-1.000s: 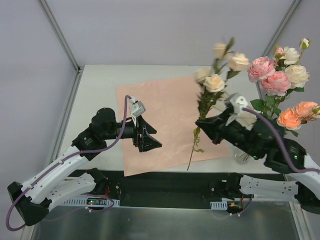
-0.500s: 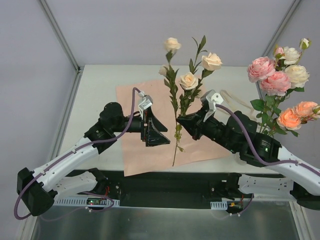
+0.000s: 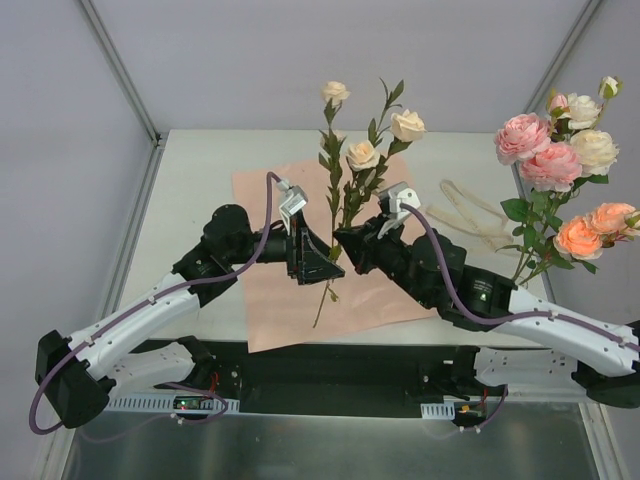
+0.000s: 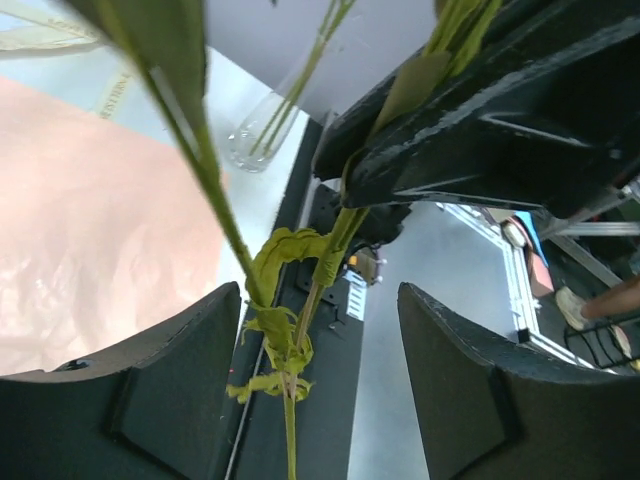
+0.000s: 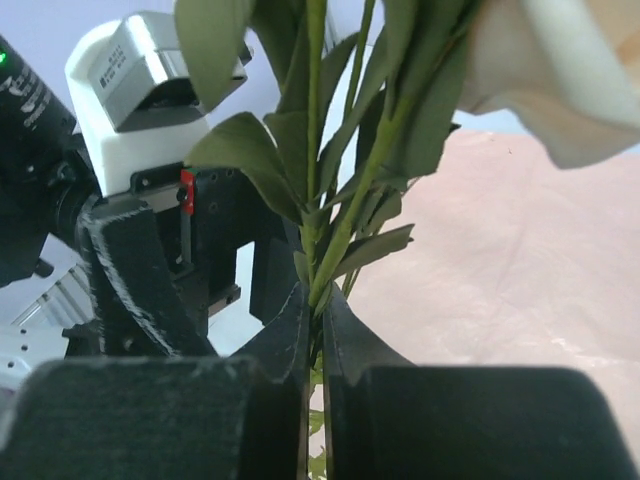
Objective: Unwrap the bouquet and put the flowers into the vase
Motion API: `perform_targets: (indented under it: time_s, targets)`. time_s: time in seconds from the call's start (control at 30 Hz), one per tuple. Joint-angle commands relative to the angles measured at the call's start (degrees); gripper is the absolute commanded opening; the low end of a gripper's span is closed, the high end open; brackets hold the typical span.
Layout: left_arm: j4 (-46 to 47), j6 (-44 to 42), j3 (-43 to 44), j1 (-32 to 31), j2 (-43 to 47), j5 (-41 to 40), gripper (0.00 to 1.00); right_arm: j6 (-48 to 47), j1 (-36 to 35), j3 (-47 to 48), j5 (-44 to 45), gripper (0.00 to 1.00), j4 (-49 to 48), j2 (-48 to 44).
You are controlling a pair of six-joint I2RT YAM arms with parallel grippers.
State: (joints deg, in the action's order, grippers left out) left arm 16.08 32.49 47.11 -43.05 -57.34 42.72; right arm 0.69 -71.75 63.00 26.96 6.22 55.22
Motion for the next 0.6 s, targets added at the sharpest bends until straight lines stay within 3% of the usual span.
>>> perform_targets:
  time_s: [0.0,0.17,0.23,0.33,0.4,0.57]
  targets:
    - [-4.55,-5.50,2.89,-0.99,0.83,-7.38,0.59,3.88,-0.94,3.18,7.04,0.01,-4.37,1.55]
    - [-6.67,-8.05,2.90,-1.60,1.88,-12.56,0.40,12.81,-2.52,6.77,17.75,0.01,2.02,4.45]
    - [-7.89,-8.67,3.25,-1.60,1.53,-13.10,0.24,15.03,-2.78,8.01,19.00,0.01,3.71,6.20]
    - [-9.48,-9.02,3.43,-1.60,1.18,-14.24,0.00,17.67,-2.87,10.47,19.44,0.09,6.95,7.70]
    - [-9.48,-9.46,2.90,-1.60,1.62,-14.77,0.00,19.95,-2.87,12.92,21.64,0.26,12.57,8.14]
    - [-9.66,-11.22,1.76,-1.69,3.64,-15.74,0.00,20.67,-2.79,15.13,20.69,0.53,20.05,7.10]
